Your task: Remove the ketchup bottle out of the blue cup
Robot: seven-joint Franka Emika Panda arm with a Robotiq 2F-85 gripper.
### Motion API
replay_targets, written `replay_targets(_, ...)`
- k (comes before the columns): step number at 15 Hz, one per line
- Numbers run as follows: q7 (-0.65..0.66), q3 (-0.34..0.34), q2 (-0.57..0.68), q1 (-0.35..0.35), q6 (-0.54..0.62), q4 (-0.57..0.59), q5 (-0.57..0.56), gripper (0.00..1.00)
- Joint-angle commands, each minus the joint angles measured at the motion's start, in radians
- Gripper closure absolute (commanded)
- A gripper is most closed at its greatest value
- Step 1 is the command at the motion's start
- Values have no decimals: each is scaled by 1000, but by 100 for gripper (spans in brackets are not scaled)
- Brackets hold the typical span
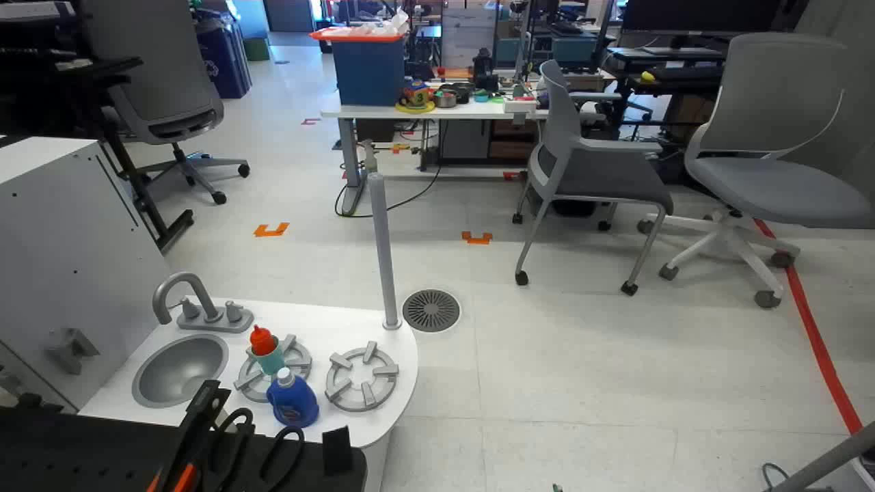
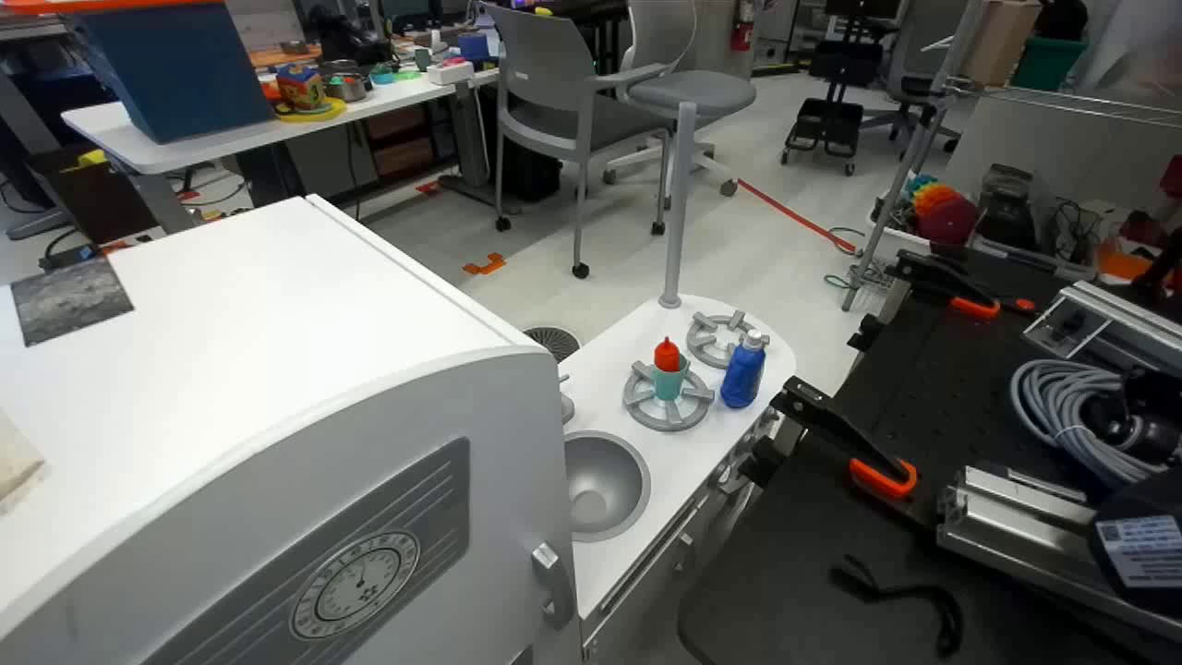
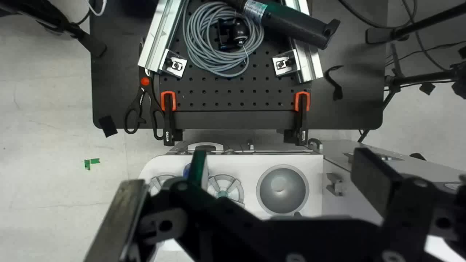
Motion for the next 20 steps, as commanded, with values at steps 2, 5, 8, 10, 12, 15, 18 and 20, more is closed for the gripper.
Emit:
replay_targets(2,2,-3,0,4,-1,3,-1,0)
replay_targets(5,2,-3,0,4,-1,5,-1,0)
replay_targets(8,-21,-18,33,3,10,13,9,0)
replay_targets(10,-19,-22,65,-5,50,8,-3,0)
replay_targets(12,1,-29,103,-24,171,-18,-25,0)
replay_targets(15,-9,-52,193,-46,339,-39,-46,0)
replay_targets(18,-31,-84,311,-59,551,-72,-19,0)
replay_targets(20,-56,-101,390,-60,696,-94,23,0)
